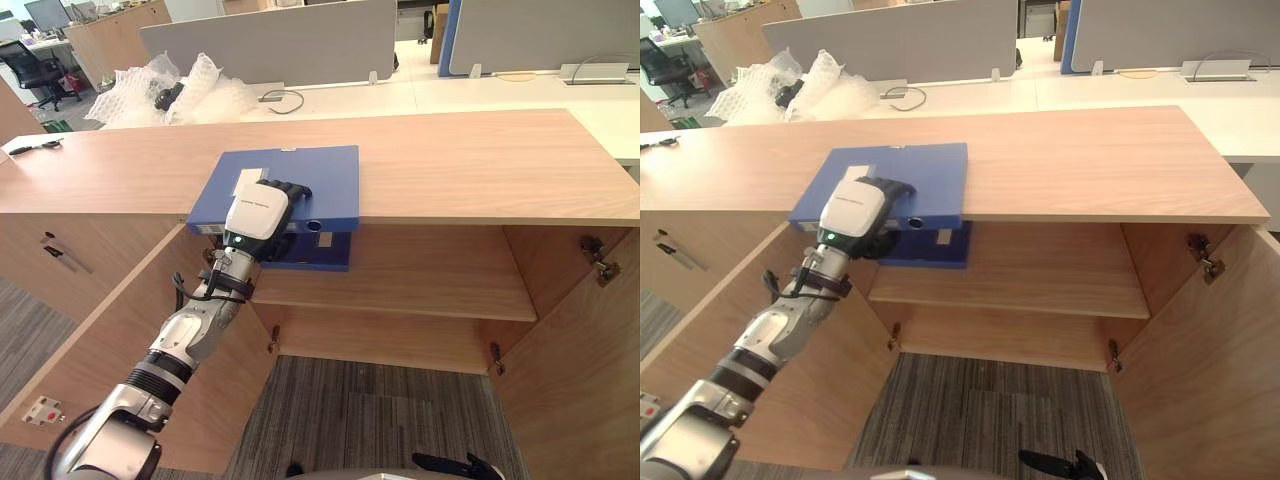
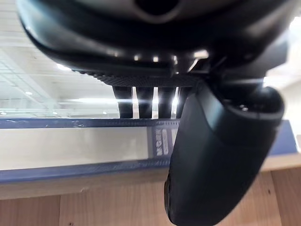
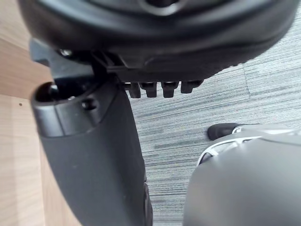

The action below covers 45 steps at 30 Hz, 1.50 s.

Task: Walk over to the cabinet, pick up the folder, carry it to the office cabinet, place the folder inside the office cabinet, then close the office cabinet door

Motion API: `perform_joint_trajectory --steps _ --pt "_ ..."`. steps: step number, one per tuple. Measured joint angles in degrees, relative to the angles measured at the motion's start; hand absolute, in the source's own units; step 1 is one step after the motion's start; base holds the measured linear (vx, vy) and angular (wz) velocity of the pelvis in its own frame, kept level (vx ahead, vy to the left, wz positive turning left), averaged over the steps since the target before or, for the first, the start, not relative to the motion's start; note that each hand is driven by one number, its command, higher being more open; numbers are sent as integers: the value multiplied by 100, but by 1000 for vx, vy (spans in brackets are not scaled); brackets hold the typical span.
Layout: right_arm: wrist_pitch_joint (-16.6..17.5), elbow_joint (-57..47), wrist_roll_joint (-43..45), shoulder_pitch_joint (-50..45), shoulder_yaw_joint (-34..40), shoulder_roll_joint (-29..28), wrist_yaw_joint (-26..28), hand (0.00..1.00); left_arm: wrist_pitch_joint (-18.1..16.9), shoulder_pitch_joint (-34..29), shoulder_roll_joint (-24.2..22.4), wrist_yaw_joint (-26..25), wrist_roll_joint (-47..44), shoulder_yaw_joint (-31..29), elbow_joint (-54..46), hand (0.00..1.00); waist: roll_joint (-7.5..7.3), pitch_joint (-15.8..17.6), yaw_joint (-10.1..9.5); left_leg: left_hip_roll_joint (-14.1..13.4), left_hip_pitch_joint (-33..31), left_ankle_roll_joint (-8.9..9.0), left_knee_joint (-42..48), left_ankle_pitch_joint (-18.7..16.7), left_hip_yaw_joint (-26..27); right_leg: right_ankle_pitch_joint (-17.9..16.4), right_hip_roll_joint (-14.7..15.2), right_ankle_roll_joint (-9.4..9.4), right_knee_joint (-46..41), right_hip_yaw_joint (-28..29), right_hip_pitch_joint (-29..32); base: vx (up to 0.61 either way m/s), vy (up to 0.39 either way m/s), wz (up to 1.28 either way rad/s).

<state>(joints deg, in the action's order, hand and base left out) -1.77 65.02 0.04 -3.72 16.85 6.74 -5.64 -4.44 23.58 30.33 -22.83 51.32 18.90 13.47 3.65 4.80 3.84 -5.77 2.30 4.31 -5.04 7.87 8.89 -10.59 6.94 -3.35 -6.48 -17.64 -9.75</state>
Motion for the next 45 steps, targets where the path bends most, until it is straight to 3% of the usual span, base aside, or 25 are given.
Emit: perform_joint_trajectory --steps 4,16,20,24,26,30,34,41,45 --pt "-22 -1 0 2 -1 -11 -1 100 35 -1 -323 -76 -250 -444 11 0 -27 25 2 -2 -2 4 -11 -4 -1 23 5 -26 14 58 35 -47 31 -6" --pt "-65 -8 -3 1 -2 -16 -1 100 100 -318 -788 -178 -553 -941 -110 0 -65 51 16 1 103 51 -27 -42 -15 32 -6 -41 141 66 -114 -6 3 0" --pt "-65 -9 -2 -14 -1 -18 -2 100 130 -799 -1058 -182 -926 -1148 -835 0 -72 55 17 6 100 67 -26 -55 -18 32 -8 -41 186 68 -137 21 0 0" --pt "-68 -9 -2 -54 1 -22 -2 100 -63 -1461 -1225 -154 -1374 -1134 -1751 0 -86 59 -10 12 100 73 -24 -59 -22 33 -7 -36 217 68 -159 21 0 0" --pt "-70 -7 -2 -89 6 -24 -4 100 -351 -1788 -1369 -90 -1825 -1128 -2232 0 -89 57 -34 12 104 73 -26 -59 -22 33 -11 -24 225 58 -178 6 2 2" --pt "-67 -8 -2 -99 19 -65 -5 100 -658 -2028 -1581 -39 -2481 -1124 -2632 0 -128 50 -47 12 191 72 -32 -65 -23 32 -14 -8 243 49 -281 1 2 1" --pt "-67 -8 -2 -102 20 -86 -11 100 -757 -2182 -1682 -36 -2507 -1106 -2709 0 -148 45 -45 -16 198 98 -35 -114 -34 30 -33 -8 225 41 -281 -37 23 1" --pt "-68 -8 -2 -230 3 -211 -95 100 -761 -2300 -1682 -37 -2481 -1085 -2732 0 -353 -123 -46 -16 176 105 -35 -121 -38 28 -28 -13 207 49 -245 -4 5 0" --pt "-68 -8 -3 -228 -2 -209 -97 100 -761 -2356 -1693 -26 -2464 -1084 -2732 0 -334 -159 -44 -20 176 105 -35 -121 -38 27 -32 -14 207 50 -245 0 0 0"
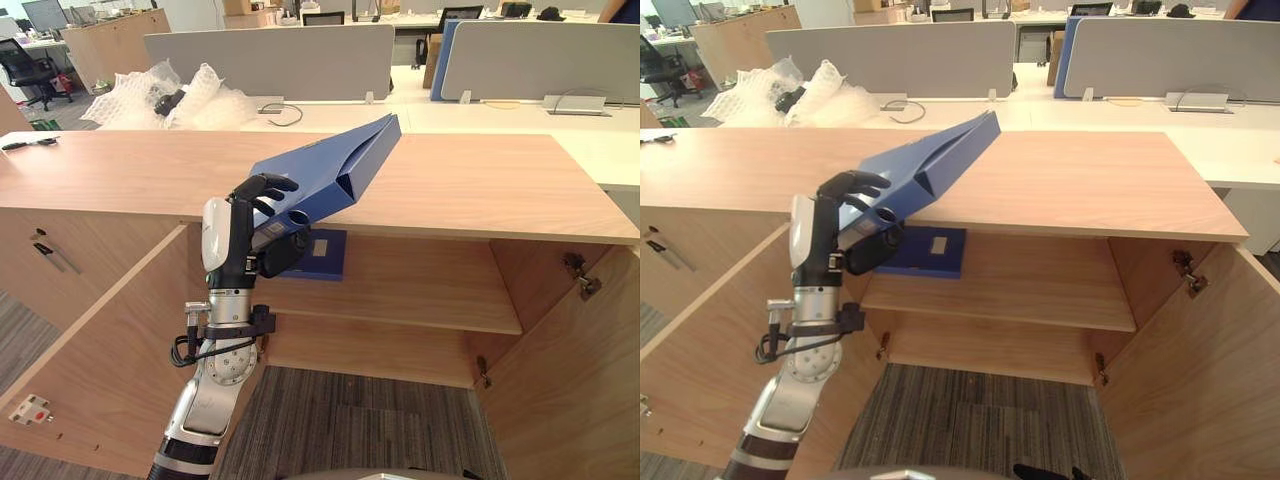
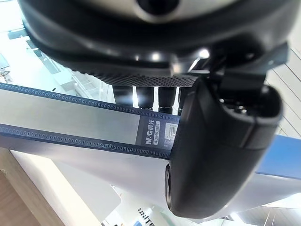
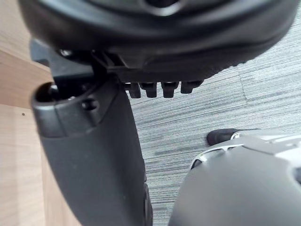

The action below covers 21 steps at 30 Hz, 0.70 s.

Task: Walk over to the cabinet, pick up the folder, carry it to the office cabinet, place the folder inside the office cabinet, then close the office cabinet door

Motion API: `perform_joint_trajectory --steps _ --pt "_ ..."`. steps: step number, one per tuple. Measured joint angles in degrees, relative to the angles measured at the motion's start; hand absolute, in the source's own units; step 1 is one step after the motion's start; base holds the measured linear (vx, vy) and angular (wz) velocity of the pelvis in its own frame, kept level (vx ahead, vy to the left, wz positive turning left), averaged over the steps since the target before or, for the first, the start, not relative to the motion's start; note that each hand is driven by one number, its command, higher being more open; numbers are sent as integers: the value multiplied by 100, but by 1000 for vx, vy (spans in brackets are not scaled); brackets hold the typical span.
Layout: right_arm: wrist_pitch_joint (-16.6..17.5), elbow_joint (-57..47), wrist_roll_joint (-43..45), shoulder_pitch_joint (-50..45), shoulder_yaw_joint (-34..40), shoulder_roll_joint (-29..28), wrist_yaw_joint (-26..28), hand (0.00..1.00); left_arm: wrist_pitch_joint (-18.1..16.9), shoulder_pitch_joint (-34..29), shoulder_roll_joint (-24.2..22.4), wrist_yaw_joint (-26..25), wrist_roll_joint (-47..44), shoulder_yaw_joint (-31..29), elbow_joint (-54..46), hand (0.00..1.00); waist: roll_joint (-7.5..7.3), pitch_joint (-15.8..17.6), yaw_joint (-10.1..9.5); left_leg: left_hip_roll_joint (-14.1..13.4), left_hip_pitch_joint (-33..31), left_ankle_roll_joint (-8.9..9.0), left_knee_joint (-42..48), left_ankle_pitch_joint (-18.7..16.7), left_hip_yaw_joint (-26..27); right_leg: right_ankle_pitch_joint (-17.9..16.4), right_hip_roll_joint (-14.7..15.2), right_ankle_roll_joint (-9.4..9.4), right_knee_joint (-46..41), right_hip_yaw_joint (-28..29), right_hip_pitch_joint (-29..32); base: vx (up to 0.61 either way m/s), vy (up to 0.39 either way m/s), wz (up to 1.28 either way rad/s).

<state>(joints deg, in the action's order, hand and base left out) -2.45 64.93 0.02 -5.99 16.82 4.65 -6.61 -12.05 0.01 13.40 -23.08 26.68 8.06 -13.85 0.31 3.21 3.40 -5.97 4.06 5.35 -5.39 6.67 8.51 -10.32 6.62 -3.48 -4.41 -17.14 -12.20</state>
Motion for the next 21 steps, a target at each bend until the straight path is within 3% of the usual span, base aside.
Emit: perform_joint_trajectory --steps 6,16,21 --pt "0 0 0 1 7 2 -5 100 -42 -57 -84 51 -195 -44 17 0 25 -18 0 -18 1 1 0 0 -1 -1 -20 1 1 4 -1 0 0 0" --pt "-4 4 -1 1 116 -9 -3 100 -402 165 -333 55 -2819 -724 349 0 -6 -87 -26 -20 21 2 0 2 -9 -2 -19 2 -33 9 -6 0 0 0" --pt "-10 6 -1 8 121 -33 2 100 -526 307 -532 137 -4346 -873 1008 0 -51 -122 -38 -19 20 3 -1 5 -25 -1 -16 1 -44 17 5 0 0 0"
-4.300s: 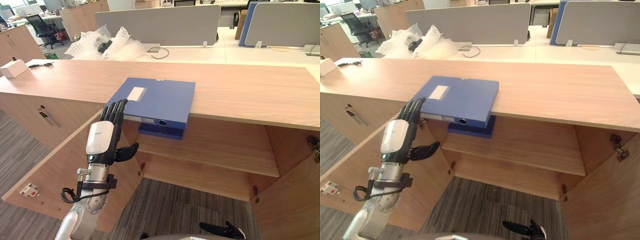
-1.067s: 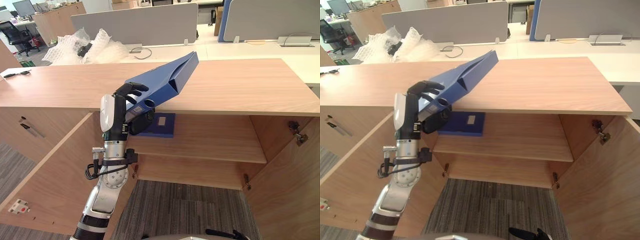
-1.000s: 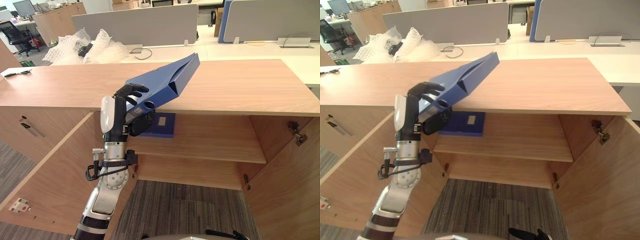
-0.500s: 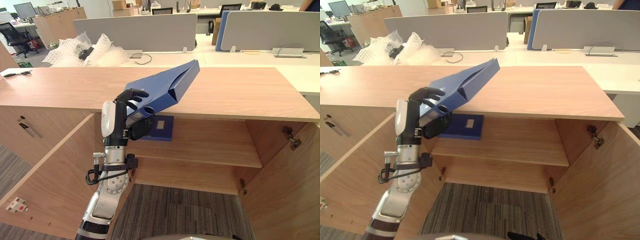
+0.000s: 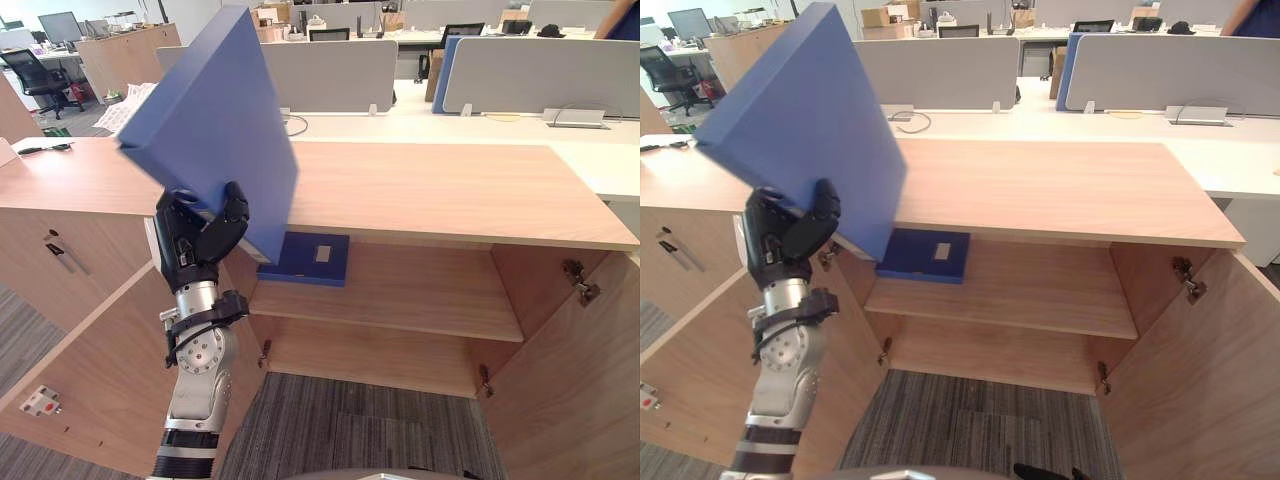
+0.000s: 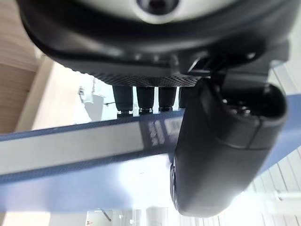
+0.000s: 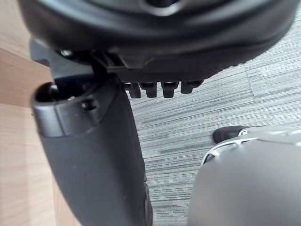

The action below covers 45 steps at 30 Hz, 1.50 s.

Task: Walk over to the cabinet, pick up the folder, carry it to the office cabinet, place the folder inside the office cabinet, then close the office cabinet door

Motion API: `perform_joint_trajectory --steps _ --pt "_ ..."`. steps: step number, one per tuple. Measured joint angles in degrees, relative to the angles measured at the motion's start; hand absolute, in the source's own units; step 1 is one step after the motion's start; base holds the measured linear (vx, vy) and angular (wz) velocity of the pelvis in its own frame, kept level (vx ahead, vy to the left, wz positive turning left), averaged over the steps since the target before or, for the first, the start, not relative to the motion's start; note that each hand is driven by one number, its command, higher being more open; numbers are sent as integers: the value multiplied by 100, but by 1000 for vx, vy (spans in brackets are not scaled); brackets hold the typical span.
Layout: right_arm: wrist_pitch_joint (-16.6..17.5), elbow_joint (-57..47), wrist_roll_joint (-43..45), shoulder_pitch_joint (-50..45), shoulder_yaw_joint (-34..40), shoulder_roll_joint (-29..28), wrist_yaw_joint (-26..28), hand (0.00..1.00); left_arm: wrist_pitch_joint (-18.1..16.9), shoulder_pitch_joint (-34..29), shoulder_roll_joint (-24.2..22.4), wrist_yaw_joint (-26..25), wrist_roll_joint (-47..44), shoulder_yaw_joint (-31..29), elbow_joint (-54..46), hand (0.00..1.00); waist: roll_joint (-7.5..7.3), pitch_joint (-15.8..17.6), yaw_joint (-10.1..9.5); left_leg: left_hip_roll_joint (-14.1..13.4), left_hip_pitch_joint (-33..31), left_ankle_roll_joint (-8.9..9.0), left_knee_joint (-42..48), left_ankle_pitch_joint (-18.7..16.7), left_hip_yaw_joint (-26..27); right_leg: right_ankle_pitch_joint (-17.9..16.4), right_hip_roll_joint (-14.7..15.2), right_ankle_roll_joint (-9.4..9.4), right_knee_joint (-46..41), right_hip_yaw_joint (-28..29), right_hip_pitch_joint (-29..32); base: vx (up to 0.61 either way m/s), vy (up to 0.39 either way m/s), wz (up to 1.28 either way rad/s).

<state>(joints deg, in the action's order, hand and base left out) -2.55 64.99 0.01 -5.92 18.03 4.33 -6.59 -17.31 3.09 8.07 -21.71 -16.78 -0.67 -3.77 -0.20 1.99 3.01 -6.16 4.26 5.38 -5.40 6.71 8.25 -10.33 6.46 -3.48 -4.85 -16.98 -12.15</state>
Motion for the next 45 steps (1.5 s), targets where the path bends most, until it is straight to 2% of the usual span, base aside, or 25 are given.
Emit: perform_joint_trajectory --steps 6,11,15,17,23,27,33,36,38,39,40,45 --pt "-70 -1 -1 16 109 -32 1 100 112 -1 -322 45 -1466 -132 850 0 -17 0 14 -5 -56 1 1 1 11 1 -4 -1 -1 20 67 0 0 0" --pt "-108 -1 -3 32 111 -80 -5 100 113 36 -500 62 -1976 -252 1006 0 -91 10 34 -11 -83 5 3 3 39 2 -11 0 9 42 102 0 0 -1" --pt "-112 -1 -6 90 111 -51 -25 100 79 241 -507 107 -2492 -271 1382 0 -18 -10 44 -16 -63 5 2 3 49 3 -13 2 4 55 89 0 0 0" --pt "-129 -1 -29 131 111 -28 -27 100 82 280 -525 185 -3076 -273 1636 0 15 -8 70 -25 -56 5 1 2 54 3 -18 2 2 66 92 0 0 0" --pt "-252 -1 -59 158 108 6 -28 100 34 290 -505 512 -3586 -236 1787 0 47 4 67 -43 -61 14 1 -5 56 3 -34 2 4 78 102 0 0 0" --pt "-298 -1 -212 184 106 28 -26 100 51 285 -348 700 -3914 2 1799 0 76 25 62 -42 -73 16 2 -6 54 3 -36 2 7 77 108 0 0 0" --pt "-290 -38 82 238 -18 29 -26 100 440 232 -303 1219 -4473 606 1690 0 61 166 80 -43 -102 17 4 -7 59 3 -37 2 13 83 140 0 0 -1" --pt "-290 -730 632 16 -420 -24 -99 100 544 -24 -293 1327 -4565 938 1150 0 65 207 109 -43 -130 25 7 -13 102 4 -31 1 12 150 199 10 5 -10" --pt "-223 -1776 1157 -296 -765 -111 -216 100 569 -232 -295 1358 -4633 1098 880 0 108 226 209 -43 -127 26 28 -14 128 5 -29 1 11 185 213 32 12 -9" --pt "-208 -2020 1201 -363 -811 -146 -240 100 590 -277 -299 1358 -4651 1127 822 0 115 223 220 -47 -127 25 29 -14 138 6 -31 2 10 194 218 31 10 -17" --pt "-112 -2688 1472 -526 -800 -258 -317 100 656 -459 -340 1343 -4663 1219 591 0 137 209 206 -65 -121 24 35 -9 219 5 -33 2 -5 285 260 22 8 -18" --pt "67 -4116 1796 -836 -733 -502 -777 100 789 -954 -473 1327 -4653 1386 -115 0 165 196 209 -71 -114 22 41 -7 219 5 -29 9 -98 321 297 9 5 -4"
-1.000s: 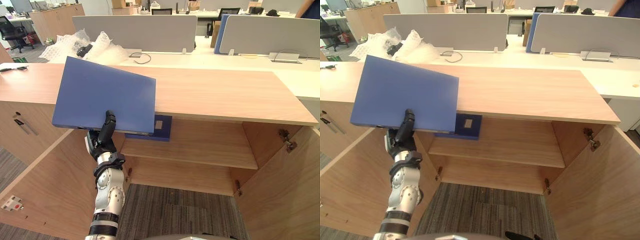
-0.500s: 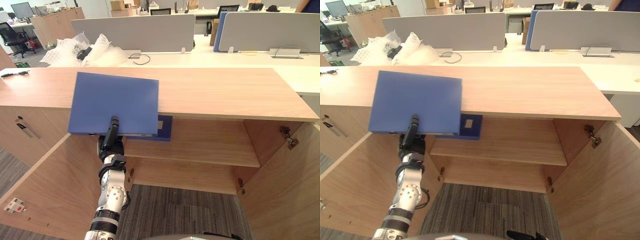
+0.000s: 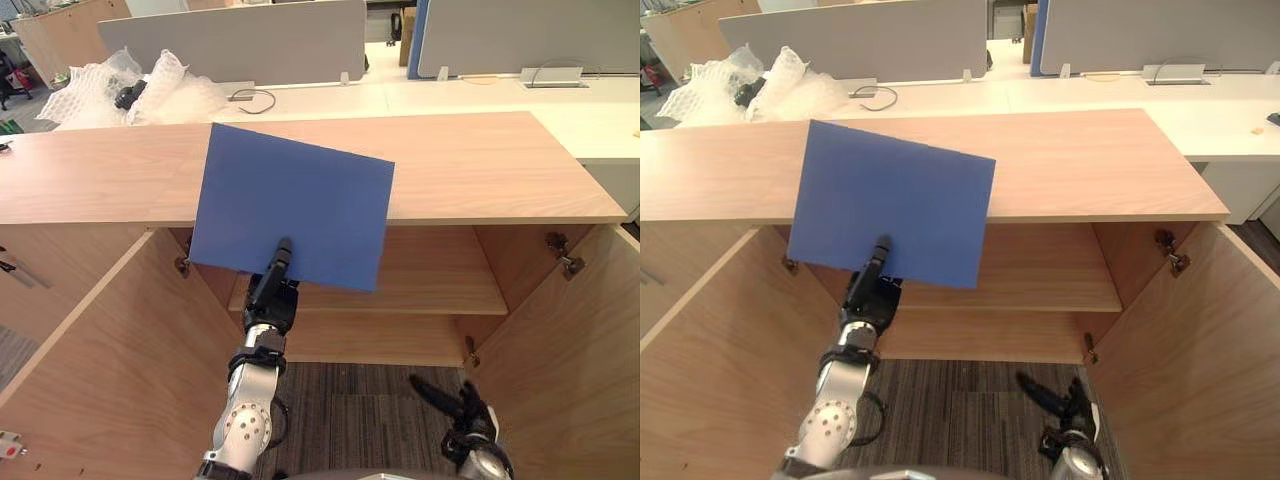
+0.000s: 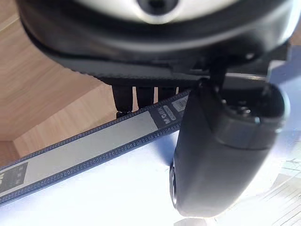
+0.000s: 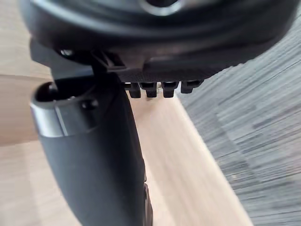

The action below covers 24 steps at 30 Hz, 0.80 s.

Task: Walk over to the cabinet, pick up the folder, carry it to the office cabinet, place the folder inside the office cabinet, then close the office cabinet door

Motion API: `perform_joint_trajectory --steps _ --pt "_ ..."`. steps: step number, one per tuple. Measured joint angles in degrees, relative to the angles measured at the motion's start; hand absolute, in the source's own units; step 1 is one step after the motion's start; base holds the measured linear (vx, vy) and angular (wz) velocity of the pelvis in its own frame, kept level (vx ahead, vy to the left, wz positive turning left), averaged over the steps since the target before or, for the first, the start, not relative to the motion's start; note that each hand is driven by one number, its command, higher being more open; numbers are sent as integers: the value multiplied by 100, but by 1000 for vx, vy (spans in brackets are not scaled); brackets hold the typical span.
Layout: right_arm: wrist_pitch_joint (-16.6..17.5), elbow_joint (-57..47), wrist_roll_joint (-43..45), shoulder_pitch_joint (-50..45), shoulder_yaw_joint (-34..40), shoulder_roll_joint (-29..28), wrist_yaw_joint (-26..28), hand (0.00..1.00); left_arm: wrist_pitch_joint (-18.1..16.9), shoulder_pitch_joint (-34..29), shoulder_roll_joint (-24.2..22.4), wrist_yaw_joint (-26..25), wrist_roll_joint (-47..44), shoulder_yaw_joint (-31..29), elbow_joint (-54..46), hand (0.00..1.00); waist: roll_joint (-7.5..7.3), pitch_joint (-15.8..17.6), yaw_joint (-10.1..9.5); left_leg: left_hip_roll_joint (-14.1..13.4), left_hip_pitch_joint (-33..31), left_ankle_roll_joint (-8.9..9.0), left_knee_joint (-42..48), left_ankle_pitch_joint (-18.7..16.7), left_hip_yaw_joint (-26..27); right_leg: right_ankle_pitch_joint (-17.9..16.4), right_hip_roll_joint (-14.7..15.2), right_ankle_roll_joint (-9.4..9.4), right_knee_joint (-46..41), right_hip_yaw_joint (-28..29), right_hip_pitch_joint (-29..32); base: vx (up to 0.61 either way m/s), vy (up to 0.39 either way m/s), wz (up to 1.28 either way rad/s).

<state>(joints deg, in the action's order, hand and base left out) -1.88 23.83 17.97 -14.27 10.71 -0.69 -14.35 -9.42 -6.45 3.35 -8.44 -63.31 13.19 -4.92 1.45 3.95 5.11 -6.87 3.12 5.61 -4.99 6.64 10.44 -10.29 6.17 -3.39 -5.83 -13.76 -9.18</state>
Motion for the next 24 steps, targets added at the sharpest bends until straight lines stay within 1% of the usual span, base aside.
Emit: perform_joint_trajectory --steps 2,4,6,7,9,10,12,16,19,21,22,23,24 --pt "66 -395 28 -40 113 -134 -176 100 5 -103 -43 -8 5 -4 -193 0 0 0 -4 -1 6 0 2 0 0 -6 6 10 -43 12 12 0 0 0" --pt "152 -725 352 -48 189 -238 -306 100 5 -176 -58 -9 6 -4 -348 0 0 0 -19 0 14 -1 2 -1 5 -9 15 13 -84 28 21 -8 16 -1" --pt "198 -1332 713 -108 193 -243 -367 100 6 -221 -85 -10 6 -21 -479 0 5 -3 -37 3 26 -1 2 -3 23 -15 25 10 -119 67 45 -47 41 -5" --pt "201 -1454 713 -117 199 -243 -373 100 6 -229 -87 -11 6 -27 -501 0 6 -4 -37 3 26 -1 2 -4 26 -18 25 5 -124 75 53 -64 39 -6" --pt "229 -2207 696 -137 242 -243 -380 100 20 -239 -114 -10 51 -64 -554 0 38 -26 -42 -1 14 -1 2 -13 38 -35 25 -17 -168 119 106 -66 28 -5" --pt "256 -2400 690 -137 275 -242 -381 100 25 -243 -123 -10 74 -67 -565 0 51 -34 -43 -1 10 -1 2 -13 37 -36 27 -18 -181 123 119 -64 26 -4" --pt "353 -3079 570 -83 511 -240 -444 100 90 -310 -141 5 111 -74 -666 0 90 -89 -50 0 -1 -2 4 -13 36 -38 32 -22 -226 138 163 -47 25 -3" --pt "406 -3665 75 207 975 -201 -603 100 123 -362 -144 35 268 -138 -729 0 111 -172 -45 -1 -26 -6 10 -7 37 -35 30 -24 -265 155 214 0 0 0" --pt "440 -3855 -277 599 1293 29 -642 100 127 -331 -117 106 325 -257 -729 0 108 -196 -15 0 -24 -8 10 -6 36 -28 28 -27 -275 162 217 0 0 0" --pt "469 -3854 -266 971 1327 519 -640 100 127 -271 -60 168 330 -317 -728 0 107 -199 -8 2 -24 -9 11 -5 35 -19 28 -31 -283 167 223 0 0 0" --pt "475 -3852 -194 1070 1319 658 -581 100 127 -247 -34 182 334 -322 -726 0 107 -199 -10 2 -25 -10 11 -5 34 -16 28 -30 -284 168 225 0 0 0" --pt "503 -3820 -111 1290 1275 958 -437 100 127 -190 24 221 348 -328 -718 0 107 -199 -11 2 -27 -11 11 -4 33 -10 28 -28 -289 170 230 0 0 0" --pt "522 -3791 -13 1404 1229 1122 -355 100 127 -158 55 245 388 -328 -716 0 107 -199 -11 2 -27 -11 11 -4 33 -8 28 -28 -290 171 231 0 0 0"
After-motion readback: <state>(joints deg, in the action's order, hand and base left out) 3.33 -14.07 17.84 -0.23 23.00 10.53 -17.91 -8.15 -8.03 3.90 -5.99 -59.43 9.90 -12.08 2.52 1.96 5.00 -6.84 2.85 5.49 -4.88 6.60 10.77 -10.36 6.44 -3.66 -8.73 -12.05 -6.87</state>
